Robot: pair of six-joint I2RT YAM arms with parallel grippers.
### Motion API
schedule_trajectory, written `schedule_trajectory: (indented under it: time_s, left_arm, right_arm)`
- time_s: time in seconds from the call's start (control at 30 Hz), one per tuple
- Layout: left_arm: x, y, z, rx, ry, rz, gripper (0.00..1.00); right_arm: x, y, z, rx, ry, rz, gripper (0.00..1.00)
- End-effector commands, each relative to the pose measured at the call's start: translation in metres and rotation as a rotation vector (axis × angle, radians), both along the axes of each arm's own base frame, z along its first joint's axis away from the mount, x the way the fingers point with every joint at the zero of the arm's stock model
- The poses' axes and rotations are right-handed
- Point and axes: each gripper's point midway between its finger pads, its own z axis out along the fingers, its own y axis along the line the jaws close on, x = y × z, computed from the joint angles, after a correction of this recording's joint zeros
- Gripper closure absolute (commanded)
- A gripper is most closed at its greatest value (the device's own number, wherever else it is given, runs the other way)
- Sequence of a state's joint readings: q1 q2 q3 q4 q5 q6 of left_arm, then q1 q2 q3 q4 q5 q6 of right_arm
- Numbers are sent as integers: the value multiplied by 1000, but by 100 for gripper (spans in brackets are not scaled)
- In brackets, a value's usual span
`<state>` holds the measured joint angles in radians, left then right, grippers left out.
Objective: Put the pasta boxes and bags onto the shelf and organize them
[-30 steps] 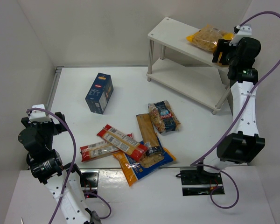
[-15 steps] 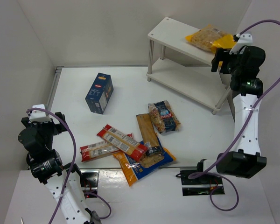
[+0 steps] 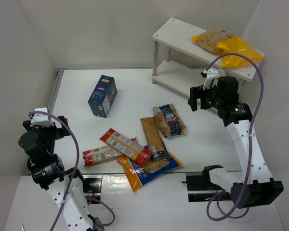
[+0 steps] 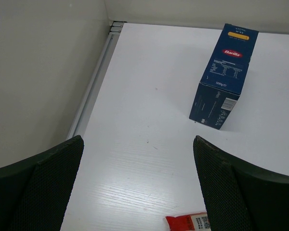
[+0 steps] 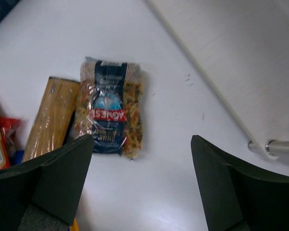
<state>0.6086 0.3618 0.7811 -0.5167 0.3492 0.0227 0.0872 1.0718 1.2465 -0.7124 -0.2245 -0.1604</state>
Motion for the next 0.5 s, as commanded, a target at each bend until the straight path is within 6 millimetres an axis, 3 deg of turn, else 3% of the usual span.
schedule_trajectory:
  time_s: [0.0,0.13,0.23,0.33,0.47]
  left_arm:
    - [1,-2,9,25,-29,-18,0]
    - [2,-1,8,19,-21,-18,0]
    - [2,-1,8,19,-21,-18,0]
    - [2,-1,8,19,-21,-18,0]
    - [3,0,6,14,-14,-18,0]
  right_arm:
    - [-18,16,-23,-29,60,79,10]
    - [-22,39,-83,-28,239,187,10]
    - [-23,51,-113,-33,324,246,10]
    - [-20,61,-127,-63,344,294,10]
    - [-22,78,-147,-93,386,332,2]
